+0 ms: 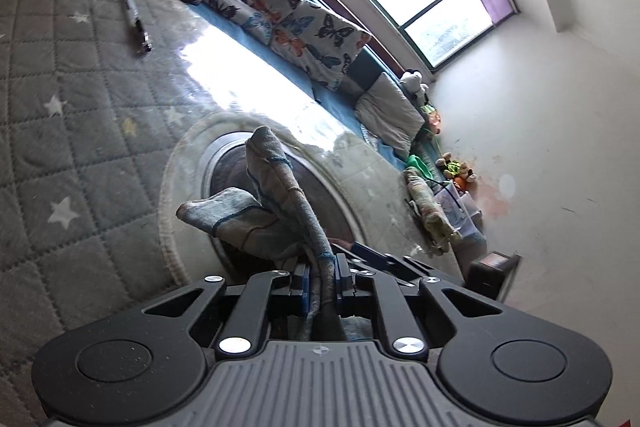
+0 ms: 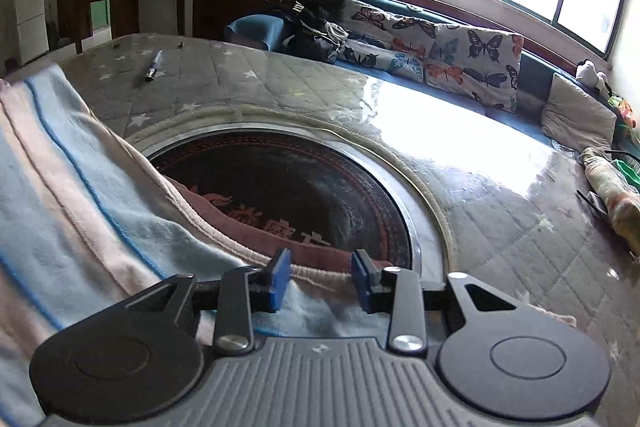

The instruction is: Fold towel

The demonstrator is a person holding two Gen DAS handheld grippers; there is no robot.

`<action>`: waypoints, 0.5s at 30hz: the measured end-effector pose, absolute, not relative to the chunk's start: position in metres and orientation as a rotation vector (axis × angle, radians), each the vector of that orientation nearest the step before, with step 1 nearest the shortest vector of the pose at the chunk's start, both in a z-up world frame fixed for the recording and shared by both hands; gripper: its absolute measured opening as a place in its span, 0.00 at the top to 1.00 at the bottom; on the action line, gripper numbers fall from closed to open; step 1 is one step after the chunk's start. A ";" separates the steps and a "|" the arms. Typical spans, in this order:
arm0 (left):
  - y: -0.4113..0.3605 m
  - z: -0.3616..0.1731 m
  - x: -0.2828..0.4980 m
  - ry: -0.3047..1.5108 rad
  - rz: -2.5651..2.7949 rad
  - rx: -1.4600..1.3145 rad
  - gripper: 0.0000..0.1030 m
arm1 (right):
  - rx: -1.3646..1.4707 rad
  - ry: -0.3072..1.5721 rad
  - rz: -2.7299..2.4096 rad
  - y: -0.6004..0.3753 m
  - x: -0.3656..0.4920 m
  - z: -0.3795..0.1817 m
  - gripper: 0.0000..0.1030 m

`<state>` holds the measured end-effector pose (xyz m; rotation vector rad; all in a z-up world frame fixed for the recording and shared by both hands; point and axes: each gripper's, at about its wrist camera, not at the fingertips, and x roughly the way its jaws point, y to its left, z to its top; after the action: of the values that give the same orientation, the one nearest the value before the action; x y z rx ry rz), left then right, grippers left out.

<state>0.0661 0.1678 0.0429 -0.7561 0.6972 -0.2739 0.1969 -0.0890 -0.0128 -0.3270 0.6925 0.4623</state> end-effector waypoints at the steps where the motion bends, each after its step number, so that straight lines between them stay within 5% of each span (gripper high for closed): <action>1: 0.166 0.045 0.067 0.696 -0.277 -0.755 0.88 | -0.333 0.692 0.460 -0.087 0.197 -0.013 0.63; 15: 0.132 0.073 0.081 0.688 -0.312 -0.706 0.89 | -0.351 0.736 0.575 -0.127 0.107 -0.003 0.54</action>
<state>0.0813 0.1322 0.0732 -0.7059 0.6883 -0.3120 0.1070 -0.1268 -0.0028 -0.3509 0.7363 0.5747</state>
